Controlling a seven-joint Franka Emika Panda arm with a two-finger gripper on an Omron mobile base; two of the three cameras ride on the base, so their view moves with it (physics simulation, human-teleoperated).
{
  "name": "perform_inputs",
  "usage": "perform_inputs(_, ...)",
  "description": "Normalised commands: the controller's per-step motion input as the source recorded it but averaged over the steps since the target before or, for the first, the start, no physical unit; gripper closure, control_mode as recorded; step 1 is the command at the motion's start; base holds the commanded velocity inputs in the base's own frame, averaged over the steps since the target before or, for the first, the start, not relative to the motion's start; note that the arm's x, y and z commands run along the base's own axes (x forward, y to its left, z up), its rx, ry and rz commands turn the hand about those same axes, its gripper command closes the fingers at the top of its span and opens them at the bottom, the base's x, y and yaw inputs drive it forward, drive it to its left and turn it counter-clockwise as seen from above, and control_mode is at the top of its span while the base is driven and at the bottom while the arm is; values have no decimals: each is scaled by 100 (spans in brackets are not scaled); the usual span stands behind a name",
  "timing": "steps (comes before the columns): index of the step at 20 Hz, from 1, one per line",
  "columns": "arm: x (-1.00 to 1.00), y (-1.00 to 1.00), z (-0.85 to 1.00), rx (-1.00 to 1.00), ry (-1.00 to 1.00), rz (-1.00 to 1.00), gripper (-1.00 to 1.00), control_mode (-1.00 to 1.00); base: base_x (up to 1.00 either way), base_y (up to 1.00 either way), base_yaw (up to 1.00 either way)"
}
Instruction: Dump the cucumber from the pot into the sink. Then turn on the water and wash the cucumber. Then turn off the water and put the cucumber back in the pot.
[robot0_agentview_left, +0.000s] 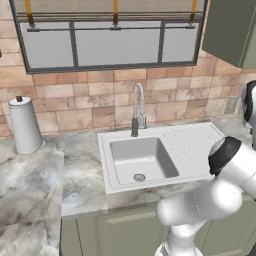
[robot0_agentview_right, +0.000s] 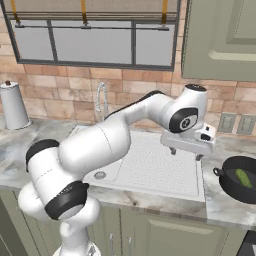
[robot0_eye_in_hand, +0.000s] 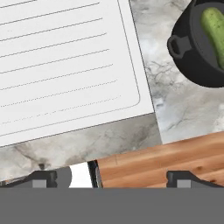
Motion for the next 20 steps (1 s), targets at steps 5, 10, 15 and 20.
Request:
perform_inputs(5,9,-57,-17,0,6,-2,-100,-100,0,0,0)
perform_inputs(10,25,-45,-17,0,5,0,-100,-100,0,0,0)
perform_inputs(15,40,-25,-20,0,2,0,-100,-100,0,0,0)
perform_inputs(20,37,-29,-23,0,1,0,-100,-100,0,0,0)
